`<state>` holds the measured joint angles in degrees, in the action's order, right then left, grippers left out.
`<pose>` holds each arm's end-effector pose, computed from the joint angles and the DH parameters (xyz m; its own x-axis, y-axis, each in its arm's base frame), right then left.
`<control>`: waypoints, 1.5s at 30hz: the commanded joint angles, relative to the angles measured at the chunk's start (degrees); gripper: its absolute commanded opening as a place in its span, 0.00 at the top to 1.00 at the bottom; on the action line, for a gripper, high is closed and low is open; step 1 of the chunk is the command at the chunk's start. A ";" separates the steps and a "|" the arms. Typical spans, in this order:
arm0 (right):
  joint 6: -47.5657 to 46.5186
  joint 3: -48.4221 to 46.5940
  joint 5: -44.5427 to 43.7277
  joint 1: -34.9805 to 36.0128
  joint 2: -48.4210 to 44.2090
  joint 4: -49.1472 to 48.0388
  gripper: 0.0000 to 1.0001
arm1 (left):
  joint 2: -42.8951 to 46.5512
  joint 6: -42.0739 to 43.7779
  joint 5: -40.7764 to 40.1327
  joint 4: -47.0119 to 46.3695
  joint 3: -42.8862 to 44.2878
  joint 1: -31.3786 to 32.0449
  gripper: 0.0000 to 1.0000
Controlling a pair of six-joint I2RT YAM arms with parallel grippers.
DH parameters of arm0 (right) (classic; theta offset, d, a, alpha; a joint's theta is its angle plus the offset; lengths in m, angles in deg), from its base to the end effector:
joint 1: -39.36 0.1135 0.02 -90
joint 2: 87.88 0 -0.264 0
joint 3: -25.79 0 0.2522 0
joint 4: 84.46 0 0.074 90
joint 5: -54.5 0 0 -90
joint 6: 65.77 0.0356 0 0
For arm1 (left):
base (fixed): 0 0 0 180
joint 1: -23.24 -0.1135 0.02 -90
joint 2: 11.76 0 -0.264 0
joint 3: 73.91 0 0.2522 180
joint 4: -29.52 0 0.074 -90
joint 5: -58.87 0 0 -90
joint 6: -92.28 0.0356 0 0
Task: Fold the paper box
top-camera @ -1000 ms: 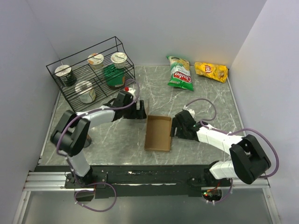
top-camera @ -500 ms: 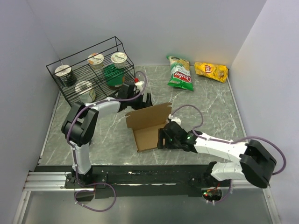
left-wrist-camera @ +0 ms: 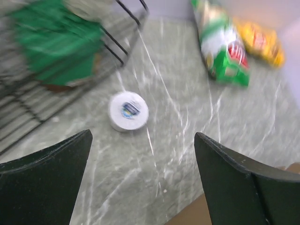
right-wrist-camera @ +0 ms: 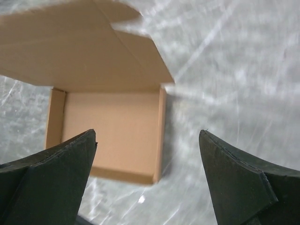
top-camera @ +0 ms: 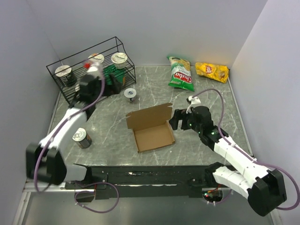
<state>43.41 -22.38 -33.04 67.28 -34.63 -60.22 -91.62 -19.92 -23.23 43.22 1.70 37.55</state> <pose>0.1838 0.0991 0.2490 -0.5732 0.0677 -0.8166 -0.3309 0.8926 0.3063 0.3176 -0.0861 0.3210 -0.4169 -0.2799 -0.8648 0.2311 0.8875 -0.3987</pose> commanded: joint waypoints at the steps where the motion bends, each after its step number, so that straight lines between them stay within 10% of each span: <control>1: -12.75 0.13 12.18 -6.46 3.68 -13.00 0.05 | 11.45 -4.79 -1.06 -6.79 -13.28 -3.49 0.03; 9: -17.77 0.23 26.81 -13.33 10.28 -23.75 0.08 | 29.22 -5.91 21.07 -20.91 -33.79 -3.06 0.02; 20: -17.86 3.39 28.04 -13.60 15.91 -36.31 0.08 | 28.64 -6.20 26.20 -29.74 -44.54 1.77 0.04; 45: -18.12 1.54 31.29 -13.42 21.81 -39.04 0.39 | 17.98 2.51 8.54 -23.59 -36.71 13.03 0.53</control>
<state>26.03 -19.04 -2.42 54.04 -12.51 -95.45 -74.81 -18.69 -10.31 19.16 -36.36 50.20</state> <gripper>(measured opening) 0.668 0.488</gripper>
